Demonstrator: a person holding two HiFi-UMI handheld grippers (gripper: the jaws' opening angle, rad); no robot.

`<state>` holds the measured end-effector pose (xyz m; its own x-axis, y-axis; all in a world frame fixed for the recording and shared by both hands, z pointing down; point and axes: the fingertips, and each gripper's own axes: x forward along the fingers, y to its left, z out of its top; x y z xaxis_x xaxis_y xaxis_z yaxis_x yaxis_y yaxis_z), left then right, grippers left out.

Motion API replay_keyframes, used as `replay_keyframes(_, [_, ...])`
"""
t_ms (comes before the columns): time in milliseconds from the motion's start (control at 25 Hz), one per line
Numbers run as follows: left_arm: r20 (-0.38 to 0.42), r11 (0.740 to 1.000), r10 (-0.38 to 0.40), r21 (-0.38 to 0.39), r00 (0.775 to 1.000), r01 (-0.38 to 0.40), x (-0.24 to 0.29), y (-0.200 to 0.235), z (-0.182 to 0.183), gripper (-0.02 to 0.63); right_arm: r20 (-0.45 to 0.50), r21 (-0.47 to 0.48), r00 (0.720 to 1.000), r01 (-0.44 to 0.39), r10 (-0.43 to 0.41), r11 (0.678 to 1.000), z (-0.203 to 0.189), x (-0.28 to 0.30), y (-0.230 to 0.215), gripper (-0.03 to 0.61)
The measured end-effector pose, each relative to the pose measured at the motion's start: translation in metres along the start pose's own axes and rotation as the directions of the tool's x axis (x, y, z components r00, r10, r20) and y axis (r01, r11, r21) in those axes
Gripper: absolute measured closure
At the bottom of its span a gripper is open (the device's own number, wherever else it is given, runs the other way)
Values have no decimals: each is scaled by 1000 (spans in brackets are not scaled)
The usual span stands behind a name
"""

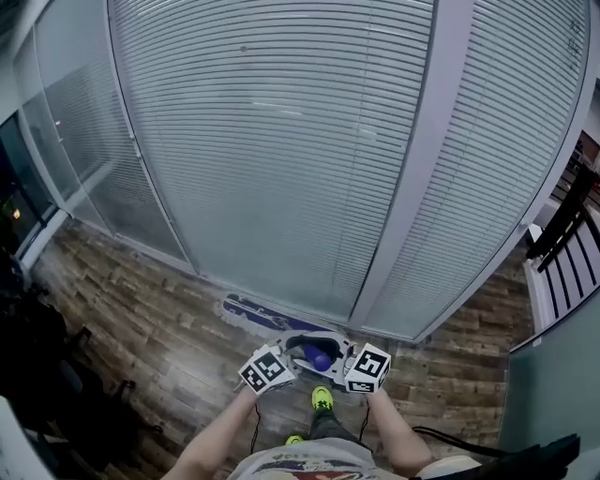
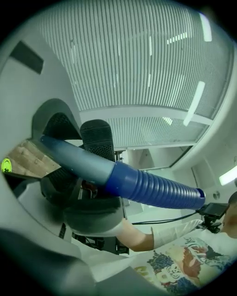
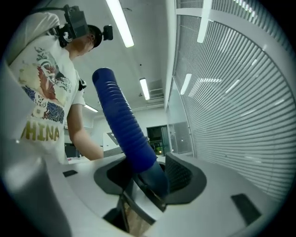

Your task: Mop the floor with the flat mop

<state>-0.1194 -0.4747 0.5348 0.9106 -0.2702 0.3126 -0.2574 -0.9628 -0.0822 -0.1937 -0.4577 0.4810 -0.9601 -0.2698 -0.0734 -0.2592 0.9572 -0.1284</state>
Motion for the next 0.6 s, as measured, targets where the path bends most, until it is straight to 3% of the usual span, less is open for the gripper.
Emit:
replay_keyframes(160, [-13, 1000, 22, -12, 1000, -23, 25, 33, 22, 461, -21, -55, 1000, -12, 10, 998, 21, -7, -41, 390])
replay_keyframes(320, [-32, 998, 56, 22, 998, -56, 56, 73, 44, 466, 25, -92, 999, -23, 25, 996, 44, -20, -88, 400])
replay_keyframes(600, [-47, 996, 92, 9, 995, -92, 96, 114, 57, 466, 76, -77, 995, -65, 71, 995, 59, -39, -142, 410])
